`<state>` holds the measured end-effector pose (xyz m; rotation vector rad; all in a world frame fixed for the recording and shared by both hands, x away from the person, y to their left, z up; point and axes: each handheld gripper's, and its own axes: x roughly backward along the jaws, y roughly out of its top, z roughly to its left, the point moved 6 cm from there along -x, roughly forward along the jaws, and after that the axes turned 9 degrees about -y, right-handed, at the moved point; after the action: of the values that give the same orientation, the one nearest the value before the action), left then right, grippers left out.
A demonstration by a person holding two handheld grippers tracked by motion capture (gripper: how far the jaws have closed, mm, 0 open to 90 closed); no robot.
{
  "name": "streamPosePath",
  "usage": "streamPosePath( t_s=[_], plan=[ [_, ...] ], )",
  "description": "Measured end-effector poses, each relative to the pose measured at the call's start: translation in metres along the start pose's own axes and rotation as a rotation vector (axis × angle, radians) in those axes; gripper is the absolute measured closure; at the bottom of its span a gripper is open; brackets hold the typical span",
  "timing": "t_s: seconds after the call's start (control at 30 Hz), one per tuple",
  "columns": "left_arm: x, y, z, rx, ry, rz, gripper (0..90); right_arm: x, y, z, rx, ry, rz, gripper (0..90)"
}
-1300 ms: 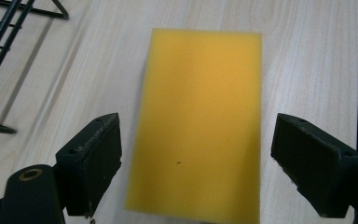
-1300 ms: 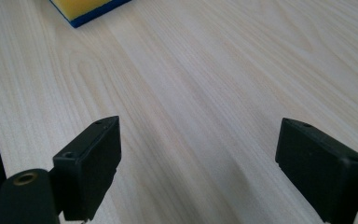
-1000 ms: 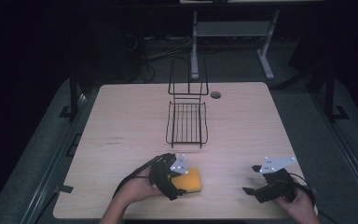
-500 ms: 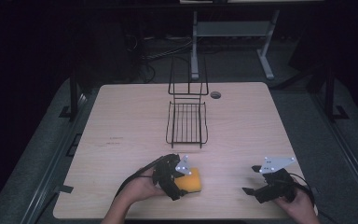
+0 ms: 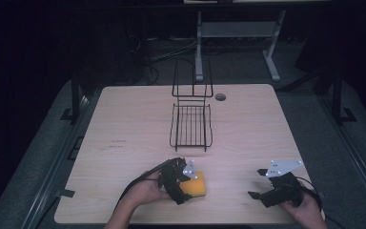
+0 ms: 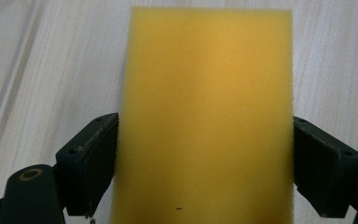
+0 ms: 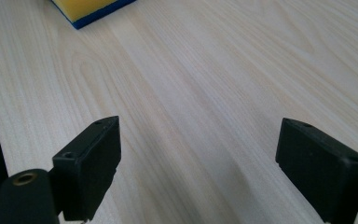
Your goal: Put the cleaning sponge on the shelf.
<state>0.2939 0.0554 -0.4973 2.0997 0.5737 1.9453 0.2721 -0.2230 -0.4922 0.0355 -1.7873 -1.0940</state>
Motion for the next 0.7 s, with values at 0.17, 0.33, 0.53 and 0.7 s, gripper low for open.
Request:
streamPosePath(
  t_s=[0.17,0.33,0.53,0.7],
  plan=[
    [-0.0017,-0.0001,0.0006,0.003,-0.006,0.004,15.6,0.0001,0.0,0.0,-0.001,0.0,0.0,13.7],
    [-0.0034,-0.0005,0.0003,0.002,-0.024,0.02,19.4,0.0005,0.0001,-0.0002,-0.002,0.0,-0.001,13.7],
    [-0.0015,0.0011,0.0,-0.005,-0.019,0.014,21.4,0.0009,0.0,-0.0004,-0.005,-0.001,-0.002,13.7],
    [0.0037,0.002,0.002,0.0,-0.019,-0.011,21.7,0.001,0.0001,-0.0006,-0.004,-0.001,-0.004,13.7]
  ],
)
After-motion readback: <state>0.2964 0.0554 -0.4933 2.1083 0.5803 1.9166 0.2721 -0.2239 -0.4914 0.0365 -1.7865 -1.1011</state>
